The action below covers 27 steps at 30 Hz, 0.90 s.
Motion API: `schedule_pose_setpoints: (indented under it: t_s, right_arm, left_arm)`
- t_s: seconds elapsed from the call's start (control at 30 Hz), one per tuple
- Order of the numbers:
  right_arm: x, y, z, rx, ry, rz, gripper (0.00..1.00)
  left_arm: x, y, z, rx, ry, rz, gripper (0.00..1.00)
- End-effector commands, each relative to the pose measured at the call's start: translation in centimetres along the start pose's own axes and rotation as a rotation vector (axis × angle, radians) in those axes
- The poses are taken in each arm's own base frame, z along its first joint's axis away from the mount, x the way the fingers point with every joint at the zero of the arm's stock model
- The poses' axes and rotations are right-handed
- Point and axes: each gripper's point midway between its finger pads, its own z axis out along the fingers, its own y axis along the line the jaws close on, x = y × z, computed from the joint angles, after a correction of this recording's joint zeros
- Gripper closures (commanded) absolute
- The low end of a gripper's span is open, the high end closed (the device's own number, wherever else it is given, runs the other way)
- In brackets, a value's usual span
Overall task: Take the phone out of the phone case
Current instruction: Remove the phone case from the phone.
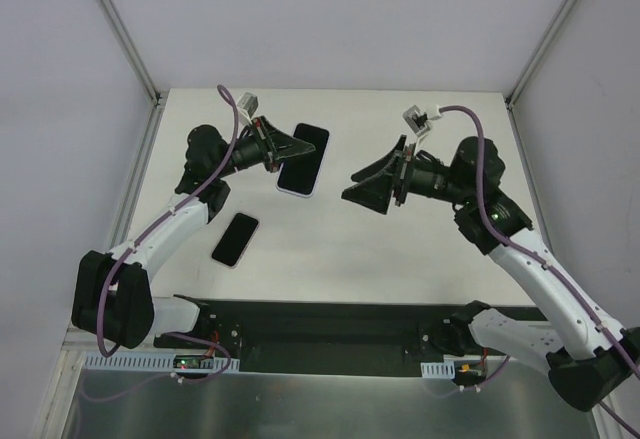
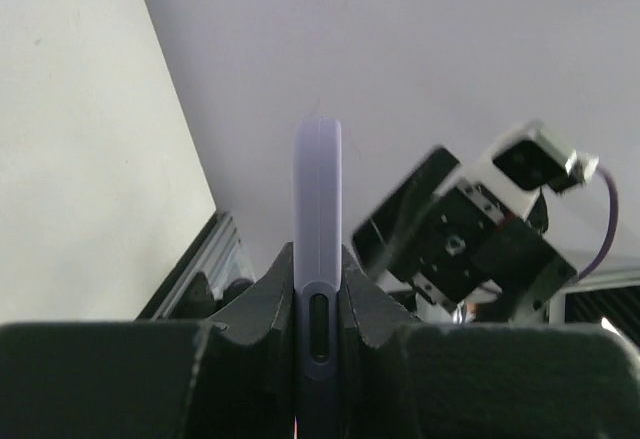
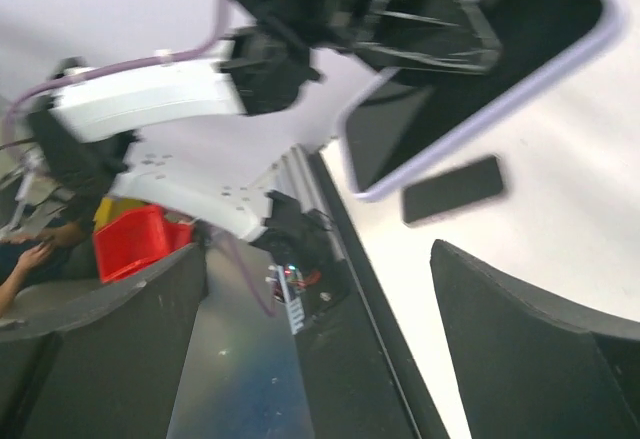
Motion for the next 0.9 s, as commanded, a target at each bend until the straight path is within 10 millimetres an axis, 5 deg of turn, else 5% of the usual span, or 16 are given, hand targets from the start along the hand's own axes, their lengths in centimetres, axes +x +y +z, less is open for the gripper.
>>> schedule_pose_setpoints:
  t_s: [0.0,0.2,0.53,0.87]
  right_arm:
    - [1.9,-6.9,0.3,0.263,0.093,0.094,0.04]
    - [0.2,-8.3,1.9,0.228,0.084,0.140,0.01]
    - [-2.0,-7.3,3.5,0.070,0.014,0.162,0.04]
    - [-4.1,-9.2,4.3,-0.049,-0.084,0.355,0.34]
  left_arm:
    - [2.6,-2.8,-0.7,0.080,0.163,0.165,1.00]
    - [5.2,-3.2,-1.4,0.119,0.324,0.216,1.00]
    - [5.3,-2.6,-1.1,0.151,0.360,0.167,1.00]
    - [5.1,-3.3,-0.9,0.199,0.355,0.159,1.00]
